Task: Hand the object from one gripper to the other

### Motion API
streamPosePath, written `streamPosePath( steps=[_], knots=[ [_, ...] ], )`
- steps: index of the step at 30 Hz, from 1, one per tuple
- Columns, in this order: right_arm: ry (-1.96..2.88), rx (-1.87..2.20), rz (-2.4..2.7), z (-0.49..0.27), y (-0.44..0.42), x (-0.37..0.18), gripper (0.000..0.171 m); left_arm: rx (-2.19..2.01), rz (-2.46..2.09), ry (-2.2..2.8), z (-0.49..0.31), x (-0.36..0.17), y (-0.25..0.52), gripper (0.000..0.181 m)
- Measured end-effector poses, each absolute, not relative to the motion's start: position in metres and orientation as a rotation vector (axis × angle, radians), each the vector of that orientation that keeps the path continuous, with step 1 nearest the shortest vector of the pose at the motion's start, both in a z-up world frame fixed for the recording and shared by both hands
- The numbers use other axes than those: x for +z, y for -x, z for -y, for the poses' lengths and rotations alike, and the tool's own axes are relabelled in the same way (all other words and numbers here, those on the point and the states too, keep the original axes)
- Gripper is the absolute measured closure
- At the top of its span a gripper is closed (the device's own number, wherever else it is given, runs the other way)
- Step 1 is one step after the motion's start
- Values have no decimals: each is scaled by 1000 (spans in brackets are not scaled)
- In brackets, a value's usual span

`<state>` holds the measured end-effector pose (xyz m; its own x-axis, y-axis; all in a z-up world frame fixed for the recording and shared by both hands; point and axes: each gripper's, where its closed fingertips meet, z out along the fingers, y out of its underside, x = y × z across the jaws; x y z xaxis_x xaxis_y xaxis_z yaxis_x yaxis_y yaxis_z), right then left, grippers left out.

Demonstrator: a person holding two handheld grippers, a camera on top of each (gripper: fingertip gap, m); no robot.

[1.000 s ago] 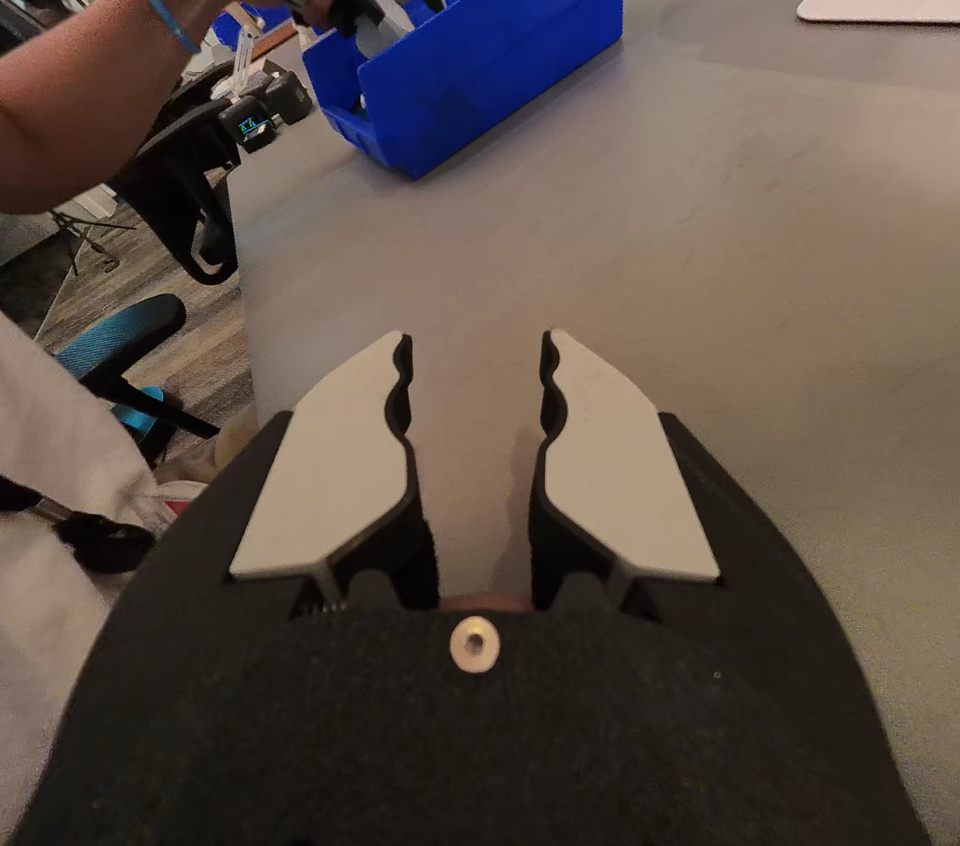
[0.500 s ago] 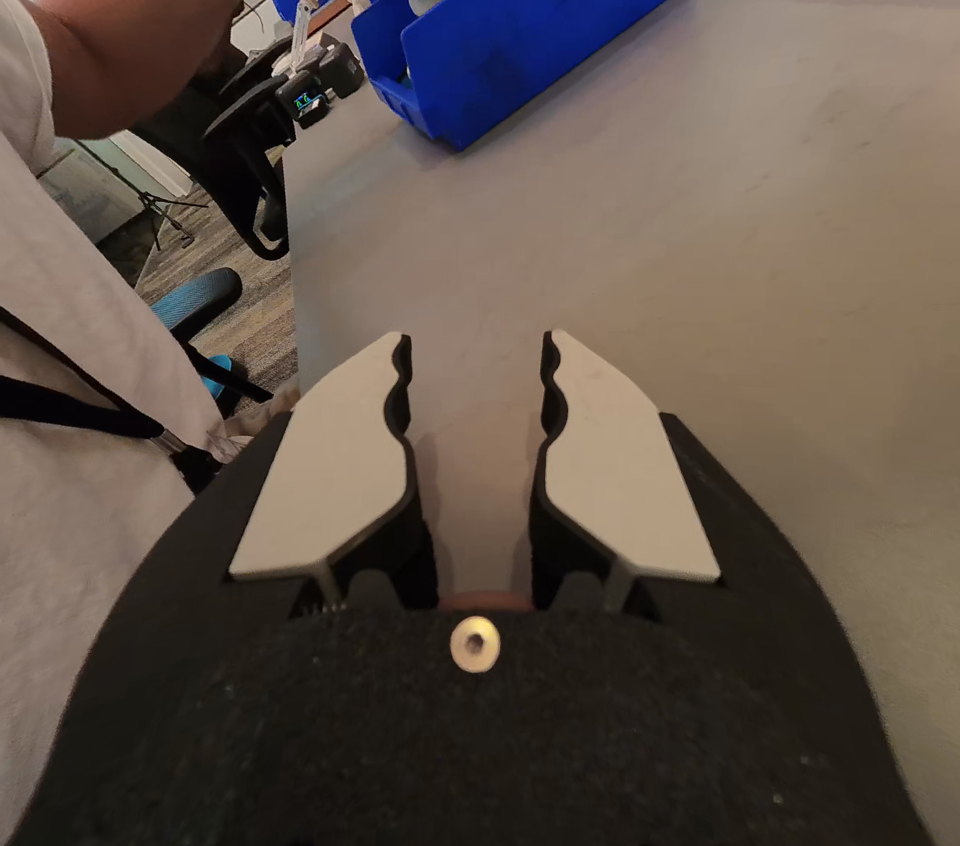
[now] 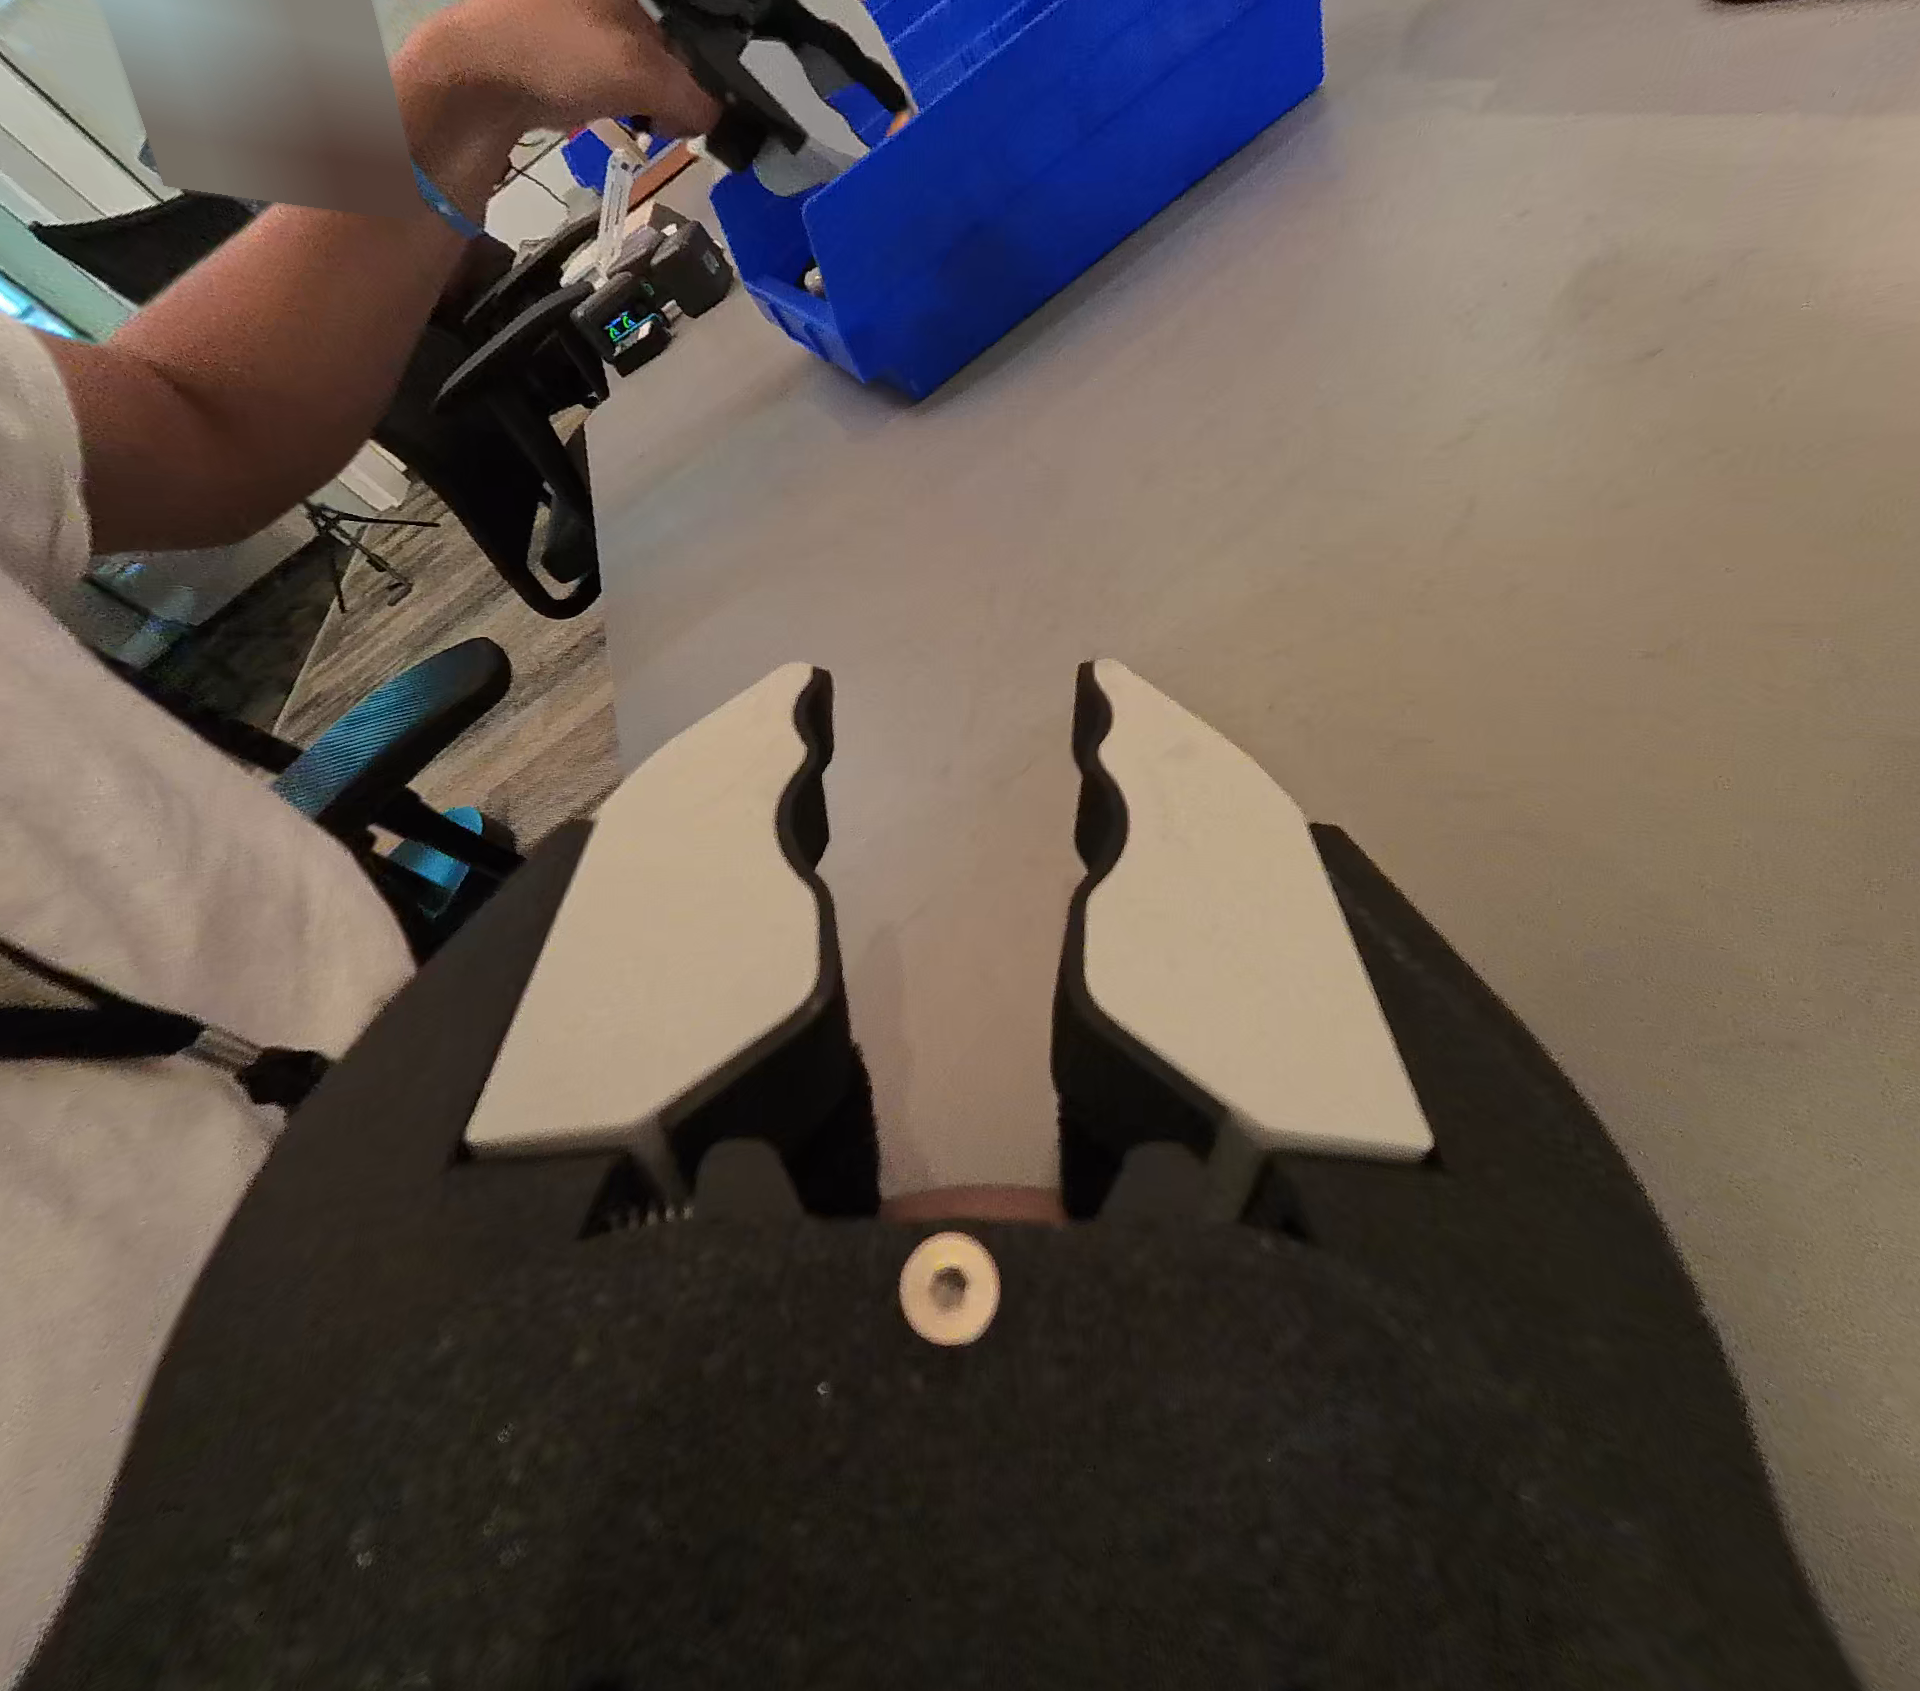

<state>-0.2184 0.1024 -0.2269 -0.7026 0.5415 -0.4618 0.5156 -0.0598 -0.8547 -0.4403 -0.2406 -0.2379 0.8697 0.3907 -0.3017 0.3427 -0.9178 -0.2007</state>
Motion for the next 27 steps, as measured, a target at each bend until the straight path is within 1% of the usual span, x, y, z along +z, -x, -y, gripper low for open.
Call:
streamPosePath(
  steps=[3, 6, 9, 11, 15, 19, 23, 24, 25, 27],
  knots=[
    [1207, 1900, 2127, -100, 221, -229, 128, 633, 560, 2779, 230, -221, 438, 134],
    [1195, 1857, 2135, -97, 233, -228, 128, 887, 450, 2570, 204, -184, 442, 134],
    [1193, 1929, 2113, -88, 263, -203, 127, 1085, 212, 2300, 148, -143, 431, 134],
    [1182, 1965, 2123, -78, 289, -181, 125, 1193, 42, 2199, 108, -128, 418, 135],
    [1031, 1955, 2193, -50, 339, -142, 121, 1322, -267, 2133, 32, -131, 398, 134],
    [982, 1921, 2297, -26, 366, -144, 124, 1399, -420, 2142, -17, -144, 394, 134],
    [1114, 2132, 2220, -27, 374, -144, 136, 1417, -471, 2108, -43, -148, 388, 134],
    [1138, 2171, 2236, -29, 373, -146, 144, 1426, -472, 2089, -47, -146, 387, 134],
    [1128, 2185, 2276, -31, 370, -149, 160, 1428, -474, 2078, -50, -146, 386, 134],
    [1152, 2200, 2315, -36, 368, -153, 161, 1400, -467, 2093, -55, -151, 384, 134]
  ],
)
